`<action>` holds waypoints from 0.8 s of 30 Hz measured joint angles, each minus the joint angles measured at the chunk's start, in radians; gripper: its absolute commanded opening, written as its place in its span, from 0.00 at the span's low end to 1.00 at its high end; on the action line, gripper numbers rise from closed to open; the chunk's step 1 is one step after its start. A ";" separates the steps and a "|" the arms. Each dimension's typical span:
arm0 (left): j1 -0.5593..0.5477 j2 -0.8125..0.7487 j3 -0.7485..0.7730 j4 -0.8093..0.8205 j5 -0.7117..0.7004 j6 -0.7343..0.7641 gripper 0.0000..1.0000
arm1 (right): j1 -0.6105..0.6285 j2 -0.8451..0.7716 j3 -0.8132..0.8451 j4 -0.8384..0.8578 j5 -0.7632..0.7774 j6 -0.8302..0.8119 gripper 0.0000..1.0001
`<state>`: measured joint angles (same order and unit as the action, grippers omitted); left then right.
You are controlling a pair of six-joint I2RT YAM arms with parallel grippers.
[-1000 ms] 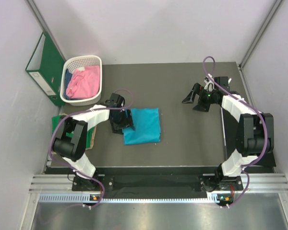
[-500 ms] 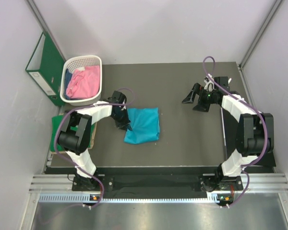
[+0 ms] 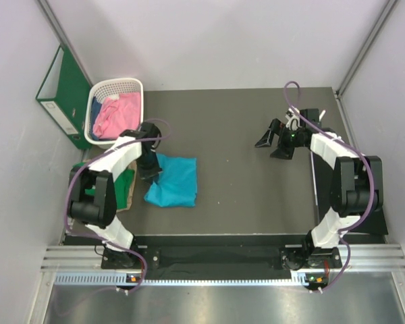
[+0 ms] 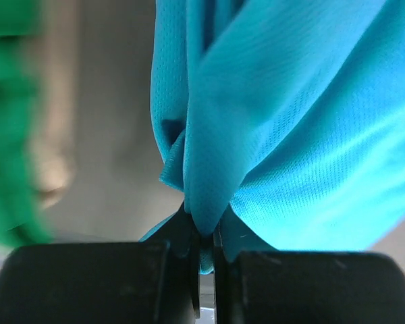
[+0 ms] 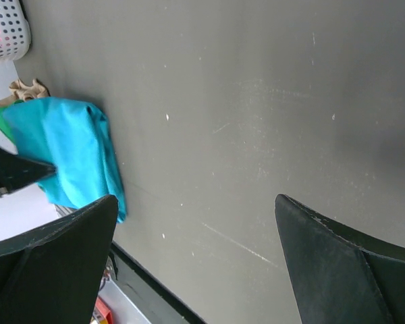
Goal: Fold and stack the t-shirts
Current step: Put the neatly folded tshirt into the corner of the board with the left arm
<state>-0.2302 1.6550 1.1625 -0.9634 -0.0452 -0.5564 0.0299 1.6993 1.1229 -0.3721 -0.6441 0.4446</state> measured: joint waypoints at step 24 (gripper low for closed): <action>0.364 -0.122 0.229 -0.286 -0.246 0.195 0.00 | 0.018 0.082 0.044 -0.019 -0.040 -0.003 1.00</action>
<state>0.1341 1.5333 1.3911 -1.2499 -0.2913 -0.3618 0.0475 1.7817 1.1671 -0.3912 -0.6838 0.4416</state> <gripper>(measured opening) 0.057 0.995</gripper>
